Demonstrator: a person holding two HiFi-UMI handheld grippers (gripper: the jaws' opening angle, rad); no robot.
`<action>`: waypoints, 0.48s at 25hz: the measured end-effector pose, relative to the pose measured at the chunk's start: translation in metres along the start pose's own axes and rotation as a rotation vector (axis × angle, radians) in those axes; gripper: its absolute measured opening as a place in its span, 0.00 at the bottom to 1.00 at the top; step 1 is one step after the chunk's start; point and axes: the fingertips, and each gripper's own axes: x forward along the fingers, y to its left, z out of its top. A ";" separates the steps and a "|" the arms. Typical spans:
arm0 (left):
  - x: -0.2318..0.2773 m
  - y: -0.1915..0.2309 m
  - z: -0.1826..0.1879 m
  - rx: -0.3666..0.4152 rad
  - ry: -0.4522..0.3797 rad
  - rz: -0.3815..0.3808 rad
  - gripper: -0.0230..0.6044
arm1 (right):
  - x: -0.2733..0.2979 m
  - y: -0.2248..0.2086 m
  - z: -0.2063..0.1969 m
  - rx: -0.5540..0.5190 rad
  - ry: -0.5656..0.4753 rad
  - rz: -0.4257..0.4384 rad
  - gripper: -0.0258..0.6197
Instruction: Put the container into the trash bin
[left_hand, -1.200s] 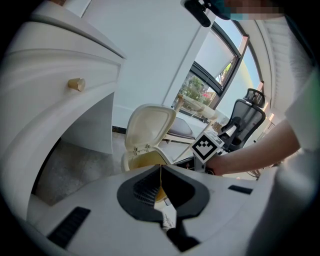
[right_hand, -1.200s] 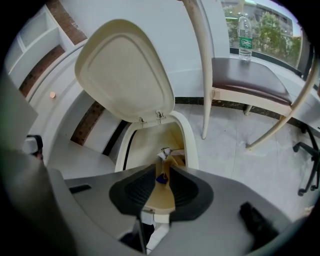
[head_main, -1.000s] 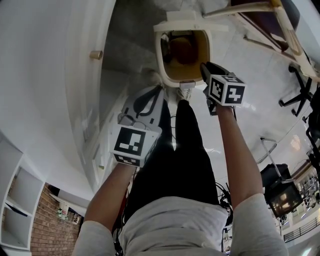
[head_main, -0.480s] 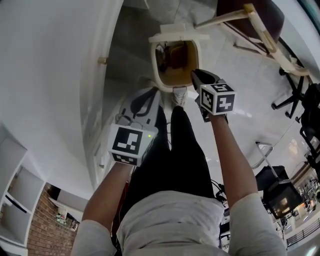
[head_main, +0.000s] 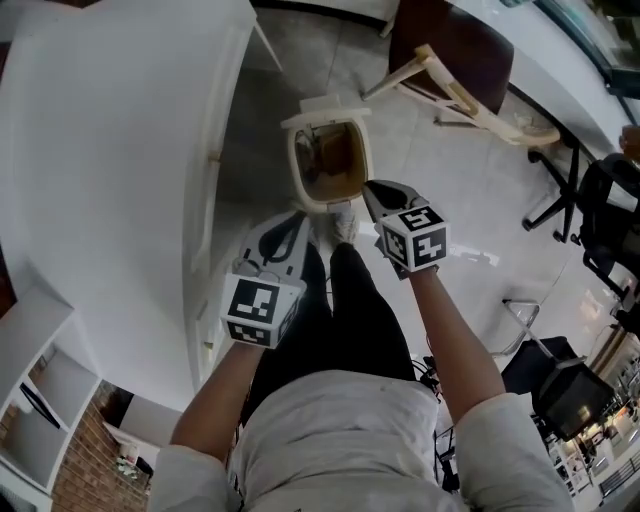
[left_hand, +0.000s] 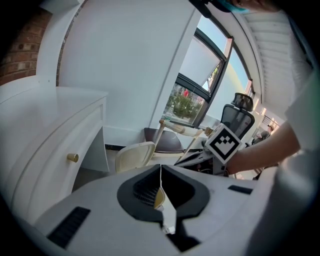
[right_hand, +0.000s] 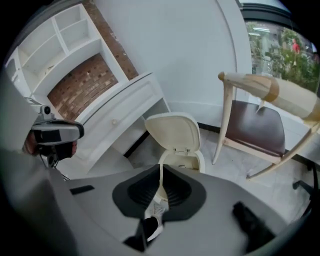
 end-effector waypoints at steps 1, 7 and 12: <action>-0.004 -0.006 0.002 -0.005 0.001 -0.007 0.07 | -0.010 0.005 0.002 -0.011 -0.006 0.007 0.10; -0.034 -0.034 0.017 0.005 -0.006 -0.026 0.07 | -0.071 0.031 0.020 -0.075 -0.048 0.033 0.09; -0.060 -0.047 0.040 -0.004 -0.029 -0.027 0.07 | -0.118 0.056 0.047 -0.121 -0.095 0.048 0.09</action>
